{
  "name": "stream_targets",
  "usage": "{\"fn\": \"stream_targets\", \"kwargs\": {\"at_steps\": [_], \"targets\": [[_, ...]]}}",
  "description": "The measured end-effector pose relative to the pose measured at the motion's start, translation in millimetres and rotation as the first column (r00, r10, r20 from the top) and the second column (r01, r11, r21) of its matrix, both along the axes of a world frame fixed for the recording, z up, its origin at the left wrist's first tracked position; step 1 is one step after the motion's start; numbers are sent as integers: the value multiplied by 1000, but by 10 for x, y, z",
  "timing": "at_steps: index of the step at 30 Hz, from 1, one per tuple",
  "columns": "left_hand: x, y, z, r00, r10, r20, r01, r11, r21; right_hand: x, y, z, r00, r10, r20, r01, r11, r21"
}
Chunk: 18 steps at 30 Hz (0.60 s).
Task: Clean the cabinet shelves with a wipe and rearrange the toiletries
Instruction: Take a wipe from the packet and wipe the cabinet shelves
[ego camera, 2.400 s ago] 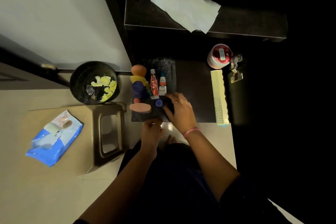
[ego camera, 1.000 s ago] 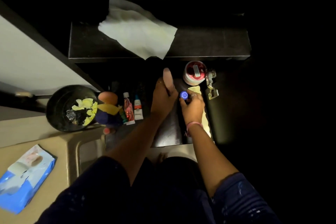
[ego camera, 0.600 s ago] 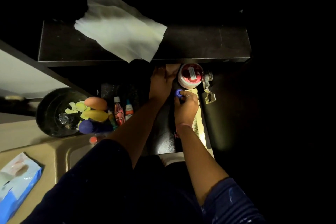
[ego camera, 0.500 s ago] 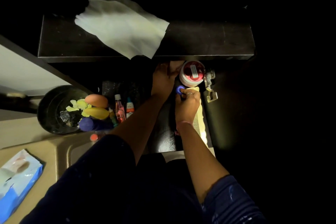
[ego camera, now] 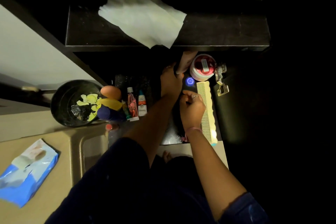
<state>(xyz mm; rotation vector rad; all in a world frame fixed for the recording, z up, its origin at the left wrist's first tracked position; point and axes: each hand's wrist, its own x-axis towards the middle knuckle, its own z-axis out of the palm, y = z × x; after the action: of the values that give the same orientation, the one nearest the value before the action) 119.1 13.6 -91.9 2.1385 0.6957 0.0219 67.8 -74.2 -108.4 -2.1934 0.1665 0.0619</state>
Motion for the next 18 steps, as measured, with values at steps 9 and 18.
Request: {"fn": "stream_targets", "kwargs": {"at_steps": [9, 18], "targets": [[-1323, 88, 354, 920, 361, 150, -333, 925, -184, -321, 631, 137, 924, 258, -284, -210, 959, 189], [-825, 672, 253, 898, -39, -438, 113, 983, 144, -409, 912, 79, 893, 270, -361, -270, 961, 54]]}}
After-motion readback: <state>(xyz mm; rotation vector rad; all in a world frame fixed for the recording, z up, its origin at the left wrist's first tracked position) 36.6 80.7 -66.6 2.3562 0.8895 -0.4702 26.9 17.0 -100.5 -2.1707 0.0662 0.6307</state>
